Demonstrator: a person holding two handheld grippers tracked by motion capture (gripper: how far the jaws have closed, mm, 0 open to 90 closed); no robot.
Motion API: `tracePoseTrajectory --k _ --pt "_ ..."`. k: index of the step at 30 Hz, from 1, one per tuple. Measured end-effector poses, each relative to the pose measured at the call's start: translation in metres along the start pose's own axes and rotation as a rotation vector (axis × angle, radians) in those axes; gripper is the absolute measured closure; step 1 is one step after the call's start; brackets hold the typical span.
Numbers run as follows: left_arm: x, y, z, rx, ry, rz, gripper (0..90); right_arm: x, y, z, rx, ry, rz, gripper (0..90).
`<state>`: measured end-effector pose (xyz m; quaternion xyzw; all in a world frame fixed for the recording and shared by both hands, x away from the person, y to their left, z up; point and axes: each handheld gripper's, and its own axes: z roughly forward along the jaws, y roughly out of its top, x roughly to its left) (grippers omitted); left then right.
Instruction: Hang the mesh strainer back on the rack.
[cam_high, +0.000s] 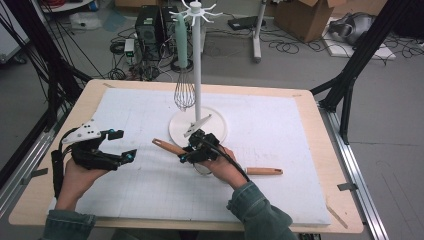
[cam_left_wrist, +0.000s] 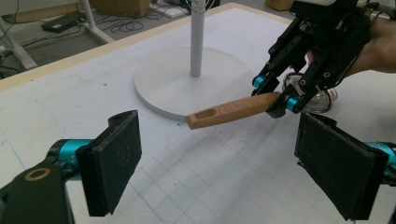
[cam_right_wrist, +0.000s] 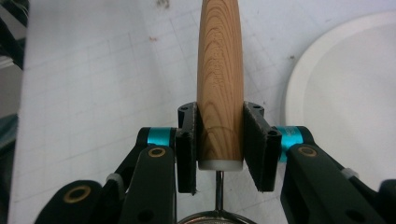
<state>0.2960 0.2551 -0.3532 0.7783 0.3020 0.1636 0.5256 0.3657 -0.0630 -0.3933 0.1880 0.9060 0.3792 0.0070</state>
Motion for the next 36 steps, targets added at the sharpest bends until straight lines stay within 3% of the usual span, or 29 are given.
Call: tracePoseTrajectory --k 13,18,25,36 --pt "-0.011 0.003 0.027 0.011 -0.097 -0.045 25.9 0.016 0.0 -0.037 -0.185 -0.01 -0.026 68.0" --pt "-0.015 0.008 0.042 0.025 -0.145 -0.066 28.7 0.023 -0.001 -0.044 -0.229 -0.014 -0.044 68.0" --pt "-0.021 0.015 0.059 0.038 -0.216 -0.078 31.5 0.029 -0.006 -0.047 -0.268 -0.013 -0.046 68.0" --pt "-0.028 0.023 0.073 0.04 -0.261 -0.09 38.9 0.034 -0.012 -0.044 -0.309 -0.023 -0.046 67.9"
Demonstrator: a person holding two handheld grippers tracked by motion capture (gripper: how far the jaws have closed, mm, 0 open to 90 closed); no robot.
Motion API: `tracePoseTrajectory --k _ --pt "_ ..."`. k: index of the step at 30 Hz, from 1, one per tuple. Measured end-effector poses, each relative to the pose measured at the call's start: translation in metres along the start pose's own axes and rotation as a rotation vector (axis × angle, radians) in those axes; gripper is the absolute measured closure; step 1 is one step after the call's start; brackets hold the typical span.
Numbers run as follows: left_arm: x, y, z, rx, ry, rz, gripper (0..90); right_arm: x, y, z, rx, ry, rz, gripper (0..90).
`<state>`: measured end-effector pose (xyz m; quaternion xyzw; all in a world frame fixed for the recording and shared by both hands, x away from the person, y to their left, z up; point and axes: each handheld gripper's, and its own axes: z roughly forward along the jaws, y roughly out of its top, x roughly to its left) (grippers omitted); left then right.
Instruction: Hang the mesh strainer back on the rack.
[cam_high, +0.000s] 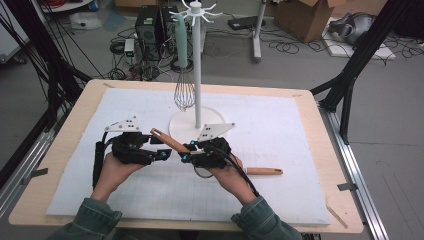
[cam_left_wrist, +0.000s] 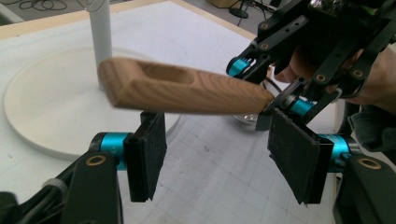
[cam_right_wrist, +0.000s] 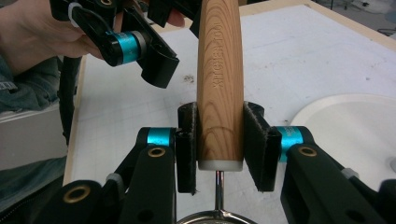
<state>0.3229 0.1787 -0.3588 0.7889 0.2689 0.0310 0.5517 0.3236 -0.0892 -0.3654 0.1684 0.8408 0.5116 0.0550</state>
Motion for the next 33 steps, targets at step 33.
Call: tracePoseTrajectory --k 33 --pt "-0.011 0.013 0.004 0.035 -0.134 0.075 71.4 0.007 -0.004 0.013 0.069 0.096 -0.035 65.9"
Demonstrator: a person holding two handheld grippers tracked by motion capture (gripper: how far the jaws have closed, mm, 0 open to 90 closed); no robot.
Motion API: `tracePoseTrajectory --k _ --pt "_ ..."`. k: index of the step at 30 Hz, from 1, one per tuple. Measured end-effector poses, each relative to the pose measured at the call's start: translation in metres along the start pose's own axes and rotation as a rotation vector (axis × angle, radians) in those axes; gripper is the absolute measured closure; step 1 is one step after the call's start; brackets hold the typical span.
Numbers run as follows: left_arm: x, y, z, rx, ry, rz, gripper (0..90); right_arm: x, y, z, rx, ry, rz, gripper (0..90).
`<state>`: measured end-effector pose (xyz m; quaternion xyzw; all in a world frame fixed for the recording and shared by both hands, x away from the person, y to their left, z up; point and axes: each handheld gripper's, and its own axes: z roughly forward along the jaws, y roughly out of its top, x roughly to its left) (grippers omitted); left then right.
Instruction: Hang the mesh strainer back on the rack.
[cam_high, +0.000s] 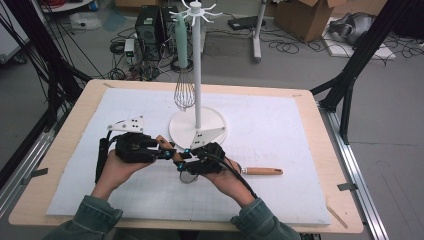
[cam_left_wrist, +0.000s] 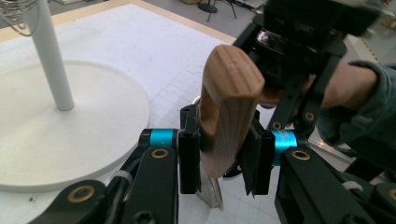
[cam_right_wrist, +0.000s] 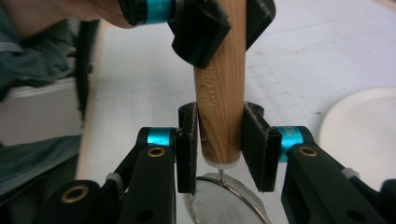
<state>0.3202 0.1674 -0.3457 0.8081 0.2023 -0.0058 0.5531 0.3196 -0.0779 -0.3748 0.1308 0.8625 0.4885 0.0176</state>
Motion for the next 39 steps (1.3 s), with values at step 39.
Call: tracePoseTrajectory --k 39 --pt "-0.003 -0.009 -0.02 -0.021 0.097 0.04 37.9 -0.021 0.001 -0.017 -0.049 0.054 0.045 70.9"
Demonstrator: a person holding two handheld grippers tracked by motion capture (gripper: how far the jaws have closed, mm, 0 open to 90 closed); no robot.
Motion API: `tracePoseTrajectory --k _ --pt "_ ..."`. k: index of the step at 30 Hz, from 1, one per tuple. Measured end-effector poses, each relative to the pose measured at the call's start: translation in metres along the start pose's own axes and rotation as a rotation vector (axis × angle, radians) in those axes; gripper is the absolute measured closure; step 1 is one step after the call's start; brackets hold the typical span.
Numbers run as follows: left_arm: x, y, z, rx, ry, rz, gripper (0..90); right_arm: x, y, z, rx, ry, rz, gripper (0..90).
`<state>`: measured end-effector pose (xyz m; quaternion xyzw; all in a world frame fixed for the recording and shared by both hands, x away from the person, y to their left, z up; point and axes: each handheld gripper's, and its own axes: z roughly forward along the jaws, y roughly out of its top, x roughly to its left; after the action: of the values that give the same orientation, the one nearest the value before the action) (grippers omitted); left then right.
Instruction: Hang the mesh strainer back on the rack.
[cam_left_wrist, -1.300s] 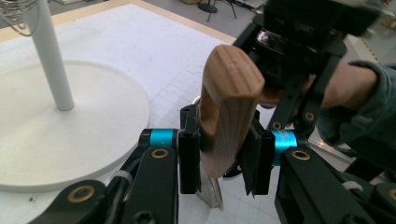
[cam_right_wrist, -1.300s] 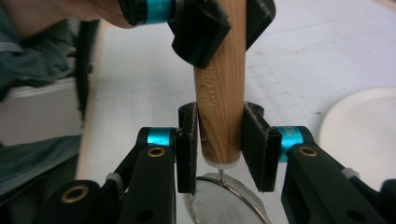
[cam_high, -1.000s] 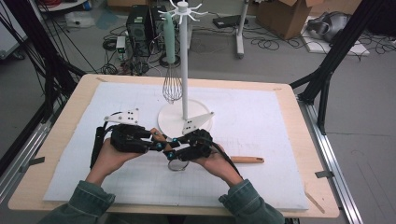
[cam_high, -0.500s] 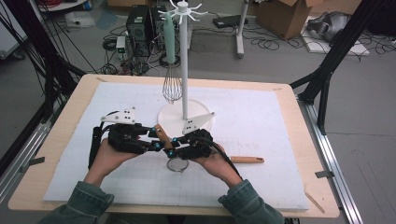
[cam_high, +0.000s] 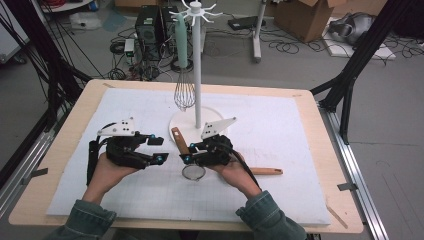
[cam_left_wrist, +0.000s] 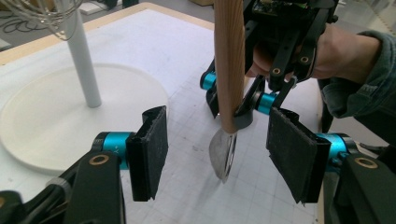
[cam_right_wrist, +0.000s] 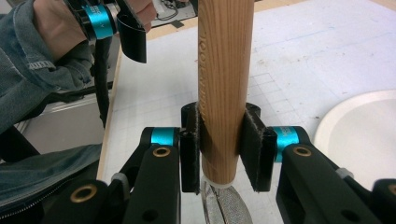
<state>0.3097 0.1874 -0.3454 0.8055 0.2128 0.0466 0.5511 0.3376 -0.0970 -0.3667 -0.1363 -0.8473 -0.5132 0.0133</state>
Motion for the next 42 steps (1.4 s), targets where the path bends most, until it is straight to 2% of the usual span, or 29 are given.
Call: tracePoseTrajectory --k 7,16,28,42 --pt "0.002 -0.007 -0.006 -0.01 0.028 -0.004 33.7 -0.002 0.0 -0.003 -0.014 -0.002 0.027 70.9" --pt "0.004 -0.017 -0.013 -0.016 0.082 -0.019 28.3 -0.007 0.006 -0.017 -0.052 -0.008 0.045 70.9" --pt "0.007 -0.023 -0.024 -0.024 0.15 -0.026 20.7 -0.014 0.023 -0.035 -0.087 -0.025 0.052 70.9" --pt "0.011 -0.027 -0.037 -0.033 0.192 -0.038 15.8 -0.024 0.047 -0.06 -0.117 -0.06 0.052 70.9"
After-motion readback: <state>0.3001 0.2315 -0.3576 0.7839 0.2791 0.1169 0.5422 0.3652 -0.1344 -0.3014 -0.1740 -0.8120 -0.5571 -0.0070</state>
